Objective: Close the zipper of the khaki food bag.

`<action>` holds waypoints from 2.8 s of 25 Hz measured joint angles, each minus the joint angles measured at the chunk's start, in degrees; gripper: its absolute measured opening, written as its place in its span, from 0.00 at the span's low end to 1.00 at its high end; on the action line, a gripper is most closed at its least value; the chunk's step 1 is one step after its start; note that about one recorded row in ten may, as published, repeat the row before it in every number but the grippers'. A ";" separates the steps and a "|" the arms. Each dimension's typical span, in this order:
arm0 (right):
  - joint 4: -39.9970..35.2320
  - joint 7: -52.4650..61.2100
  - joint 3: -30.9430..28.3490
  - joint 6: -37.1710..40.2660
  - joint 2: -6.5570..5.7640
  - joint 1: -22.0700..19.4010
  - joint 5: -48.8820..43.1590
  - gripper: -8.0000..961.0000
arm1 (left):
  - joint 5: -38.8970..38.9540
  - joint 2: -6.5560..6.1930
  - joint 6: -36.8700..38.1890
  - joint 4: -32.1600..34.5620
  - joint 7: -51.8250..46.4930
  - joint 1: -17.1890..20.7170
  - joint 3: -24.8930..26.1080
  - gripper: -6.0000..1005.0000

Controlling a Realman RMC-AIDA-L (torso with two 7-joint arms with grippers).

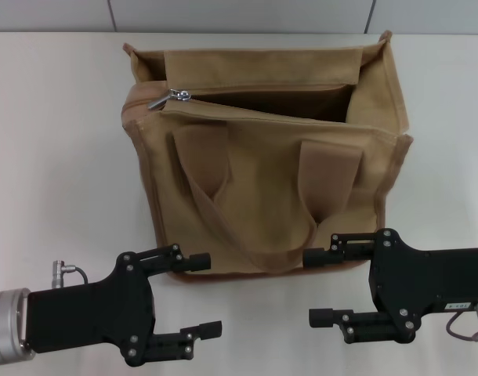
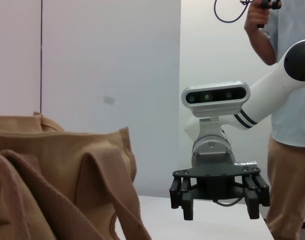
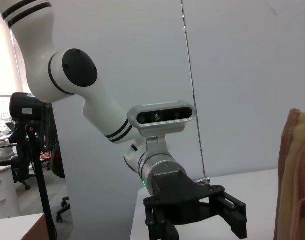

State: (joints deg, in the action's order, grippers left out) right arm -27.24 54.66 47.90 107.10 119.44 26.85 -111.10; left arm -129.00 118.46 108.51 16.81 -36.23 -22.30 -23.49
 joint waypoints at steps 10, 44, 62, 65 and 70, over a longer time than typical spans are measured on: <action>-0.01 0.00 0.00 -0.14 0.00 0.30 0.01 0.69 | 1.79 -0.16 0.11 0.40 0.02 0.24 0.22 0.75; 3.60 -0.79 -0.71 -2.21 0.09 1.32 0.19 0.68 | 18.44 0.37 -17.01 -20.22 21.34 1.08 29.06 0.75; 3.17 -0.05 -0.97 5.28 -0.25 1.27 3.16 0.68 | 17.28 0.46 -15.97 -23.65 20.46 -0.64 28.41 0.62; 2.87 0.66 -0.97 7.11 -0.35 0.93 5.49 0.68 | 17.24 0.45 -15.60 -24.05 20.52 -1.16 28.41 0.43; 1.70 4.52 -0.97 7.42 -0.43 0.40 10.88 0.68 | 16.00 0.46 -11.66 -24.96 20.85 -1.68 28.33 0.26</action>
State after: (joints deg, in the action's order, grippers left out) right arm -25.54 59.18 46.93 114.52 119.01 27.25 -100.22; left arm -113.01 118.91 96.85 -8.15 -15.38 -23.98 4.84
